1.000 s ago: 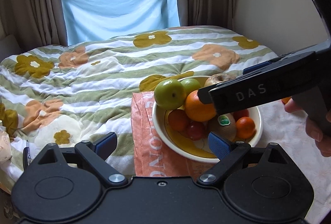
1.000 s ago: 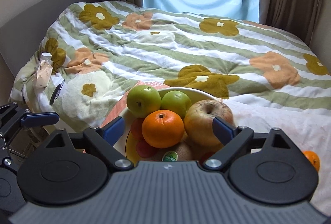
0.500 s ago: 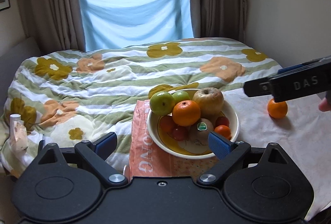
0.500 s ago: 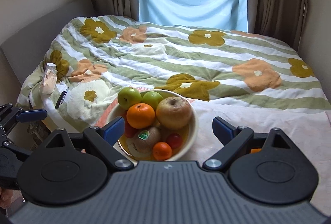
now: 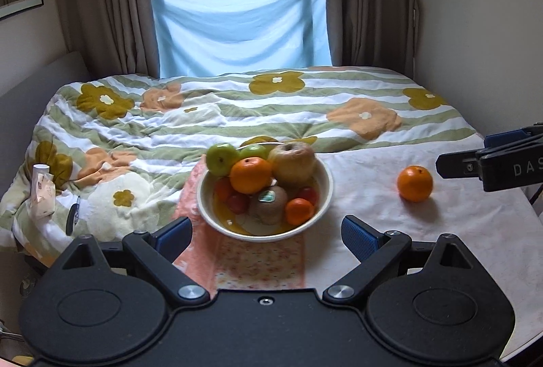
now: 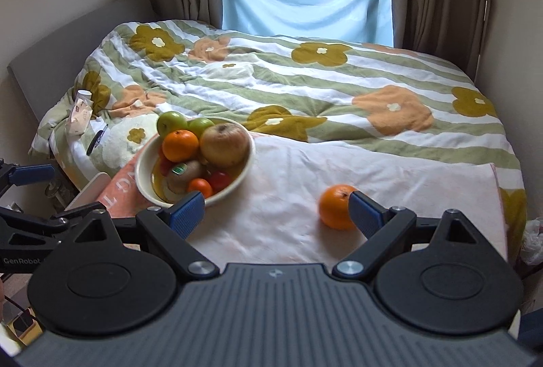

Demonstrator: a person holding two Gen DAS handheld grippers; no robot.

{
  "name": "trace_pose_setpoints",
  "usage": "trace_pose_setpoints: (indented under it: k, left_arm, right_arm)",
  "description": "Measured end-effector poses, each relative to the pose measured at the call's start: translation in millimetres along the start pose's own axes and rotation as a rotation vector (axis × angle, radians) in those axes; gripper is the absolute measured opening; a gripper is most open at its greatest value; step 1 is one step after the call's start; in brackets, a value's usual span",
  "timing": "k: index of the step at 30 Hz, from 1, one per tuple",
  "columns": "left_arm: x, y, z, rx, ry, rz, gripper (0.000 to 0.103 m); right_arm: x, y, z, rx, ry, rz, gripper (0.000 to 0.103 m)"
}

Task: Organize fruits
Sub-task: 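Move the left gripper to the last orange on the cloth and grasp it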

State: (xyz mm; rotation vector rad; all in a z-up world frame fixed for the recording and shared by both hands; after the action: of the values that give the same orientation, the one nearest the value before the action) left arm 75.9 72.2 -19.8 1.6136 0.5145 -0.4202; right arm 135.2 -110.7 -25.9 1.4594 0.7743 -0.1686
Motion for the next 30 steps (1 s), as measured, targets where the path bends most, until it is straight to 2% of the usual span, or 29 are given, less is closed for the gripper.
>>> trace_pose_setpoints:
  k: [7,14,19,25,28,30]
  left_arm:
    - [21,3,63,0.062,-0.057,0.017,0.097]
    - [72,4,120,0.133,-0.191,0.02,0.097]
    - [113,0,152,0.203,-0.251,0.01,0.097]
    - [158,-8,181,0.27,-0.273,-0.013,0.095]
    - [172,-7,187,0.268,-0.287,-0.022,0.093]
    - [178,-5,190,0.261,-0.292,-0.031,0.088]
  right_arm:
    - [-3,-17,52,0.011,-0.022,-0.01,0.103]
    - [12,-36,107,0.053,-0.069,-0.022,0.103]
    - [31,-48,140,0.085,-0.098,-0.041,0.103]
    - [48,-60,168,0.137,-0.122,-0.068,0.103]
    - [50,-65,175,0.155,-0.131,-0.078,0.103]
    - [52,-67,177,0.159,-0.135,-0.082,0.103]
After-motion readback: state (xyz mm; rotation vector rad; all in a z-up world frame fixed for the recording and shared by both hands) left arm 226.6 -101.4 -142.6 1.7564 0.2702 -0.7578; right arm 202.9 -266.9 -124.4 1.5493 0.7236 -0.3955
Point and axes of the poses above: each gripper's, at about its wrist camera, not at the fingertips, and x roughly the way its jaws point, z to its right, y to its top, the point moved 3 cm from there along x, roughly the way its jaws point, and after that the axes turned 5 degrees about z, right-handed, at the moved point
